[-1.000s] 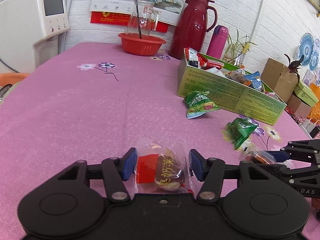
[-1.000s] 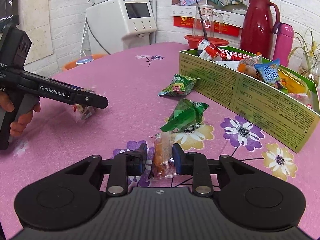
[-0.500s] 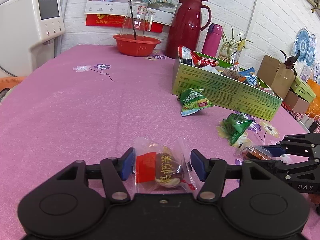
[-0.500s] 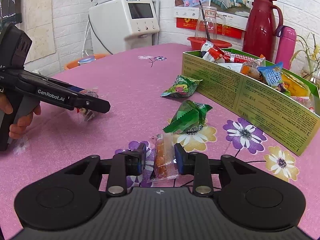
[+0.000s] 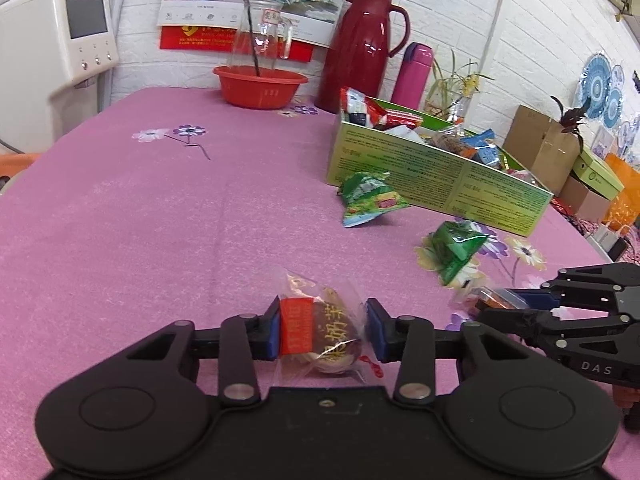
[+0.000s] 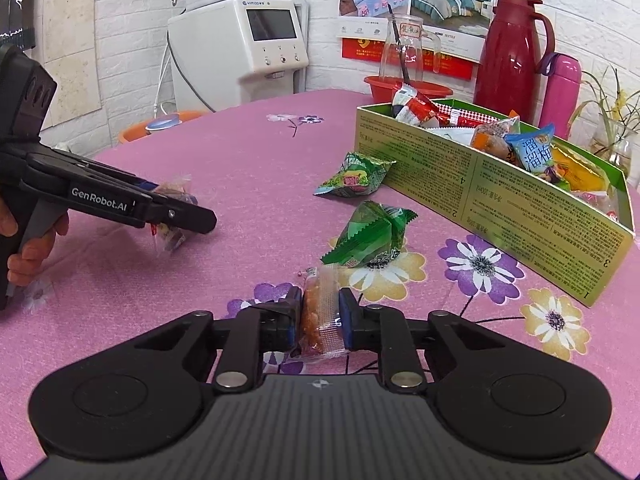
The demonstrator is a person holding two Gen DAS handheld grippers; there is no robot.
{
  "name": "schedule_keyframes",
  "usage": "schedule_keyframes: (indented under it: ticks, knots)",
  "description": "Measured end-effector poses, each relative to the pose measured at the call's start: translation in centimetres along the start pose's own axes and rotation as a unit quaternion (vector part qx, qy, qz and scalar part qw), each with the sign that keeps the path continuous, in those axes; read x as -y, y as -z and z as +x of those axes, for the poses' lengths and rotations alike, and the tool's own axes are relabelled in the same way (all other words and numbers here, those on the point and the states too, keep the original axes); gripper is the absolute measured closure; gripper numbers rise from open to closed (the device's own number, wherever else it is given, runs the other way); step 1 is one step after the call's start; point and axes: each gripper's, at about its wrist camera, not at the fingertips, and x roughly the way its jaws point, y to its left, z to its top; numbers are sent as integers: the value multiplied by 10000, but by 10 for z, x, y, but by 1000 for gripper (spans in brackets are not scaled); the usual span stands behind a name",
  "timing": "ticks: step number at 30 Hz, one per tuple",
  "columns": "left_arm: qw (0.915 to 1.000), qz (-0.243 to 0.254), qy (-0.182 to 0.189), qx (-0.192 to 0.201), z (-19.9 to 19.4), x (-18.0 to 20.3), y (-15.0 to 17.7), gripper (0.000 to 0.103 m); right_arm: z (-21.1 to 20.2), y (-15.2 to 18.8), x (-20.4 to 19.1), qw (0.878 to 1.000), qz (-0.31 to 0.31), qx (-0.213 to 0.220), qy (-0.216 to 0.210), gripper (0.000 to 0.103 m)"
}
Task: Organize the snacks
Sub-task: 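Carry both bags into the box and open both tools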
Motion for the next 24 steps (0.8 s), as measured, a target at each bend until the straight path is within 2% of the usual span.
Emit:
schedule_keyframes:
  ticks: [5, 13, 18, 21, 24]
  knots:
    - [9992, -32, 336, 209, -7, 13, -19, 84, -15, -13, 4, 9993, -44, 353, 138, 70]
    - [9936, 163, 833, 745, 3, 56, -80, 84, -38, -47, 37, 9907, 56, 1120, 772, 70]
    - [9914, 225, 836, 986, 30, 76, -120, 84, -38, -60, 67, 9809, 220, 1416, 1319, 70]
    - [9911, 309, 570, 1166, 51, 83, -138, 83, -36, -64, 88, 9737, 389, 1500, 1669, 70]
    - [9928, 151, 548, 1059, 76, 82, -154, 83, -33, -64, 110, 9674, 593, 1547, 1918, 69]
